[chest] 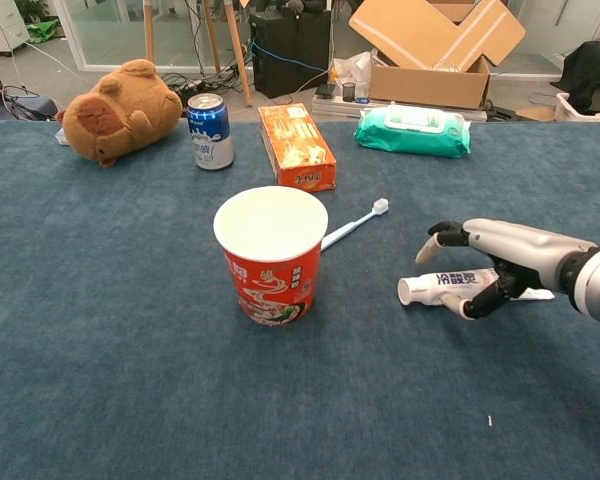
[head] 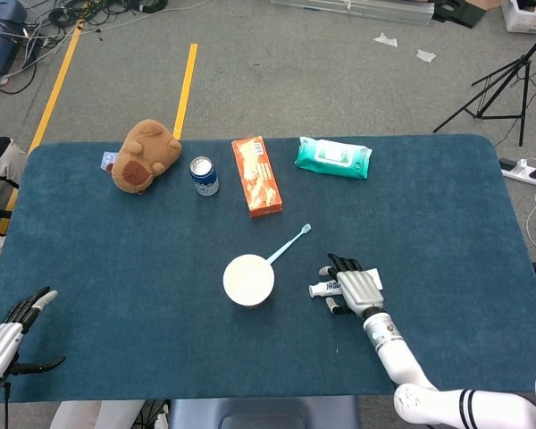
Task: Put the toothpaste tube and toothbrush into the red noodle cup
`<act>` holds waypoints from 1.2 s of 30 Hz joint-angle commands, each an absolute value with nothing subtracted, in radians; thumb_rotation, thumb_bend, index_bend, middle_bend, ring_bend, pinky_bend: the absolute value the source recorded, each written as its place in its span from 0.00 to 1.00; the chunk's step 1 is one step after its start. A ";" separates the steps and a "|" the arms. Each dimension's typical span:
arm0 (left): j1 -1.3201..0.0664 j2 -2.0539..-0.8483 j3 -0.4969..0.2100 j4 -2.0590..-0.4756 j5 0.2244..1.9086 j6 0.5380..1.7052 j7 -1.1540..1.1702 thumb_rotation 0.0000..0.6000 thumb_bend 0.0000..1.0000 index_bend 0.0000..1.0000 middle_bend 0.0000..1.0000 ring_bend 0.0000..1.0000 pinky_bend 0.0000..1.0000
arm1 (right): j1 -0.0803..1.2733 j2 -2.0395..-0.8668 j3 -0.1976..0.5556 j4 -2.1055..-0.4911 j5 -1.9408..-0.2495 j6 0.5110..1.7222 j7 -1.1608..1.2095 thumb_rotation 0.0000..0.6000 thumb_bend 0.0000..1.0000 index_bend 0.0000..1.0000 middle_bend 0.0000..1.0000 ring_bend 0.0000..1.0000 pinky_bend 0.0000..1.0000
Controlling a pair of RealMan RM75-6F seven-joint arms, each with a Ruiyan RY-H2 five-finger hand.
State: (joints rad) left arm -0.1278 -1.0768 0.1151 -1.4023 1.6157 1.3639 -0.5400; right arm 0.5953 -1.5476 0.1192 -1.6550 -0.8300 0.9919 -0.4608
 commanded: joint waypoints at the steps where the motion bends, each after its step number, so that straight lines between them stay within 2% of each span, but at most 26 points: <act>1: -0.128 -1.078 0.116 -1.401 1.615 1.363 -0.541 1.00 0.00 0.00 0.00 0.00 0.00 | 0.597 -1.549 0.118 -1.652 -0.826 0.994 -0.461 1.00 0.34 0.26 0.00 0.00 0.06; 36: -0.124 -1.083 0.121 -1.394 1.616 1.358 -0.546 1.00 0.00 0.00 0.00 0.00 0.00 | 0.624 -1.596 0.105 -1.600 -0.792 1.003 -0.468 1.00 0.37 0.40 0.00 0.00 0.06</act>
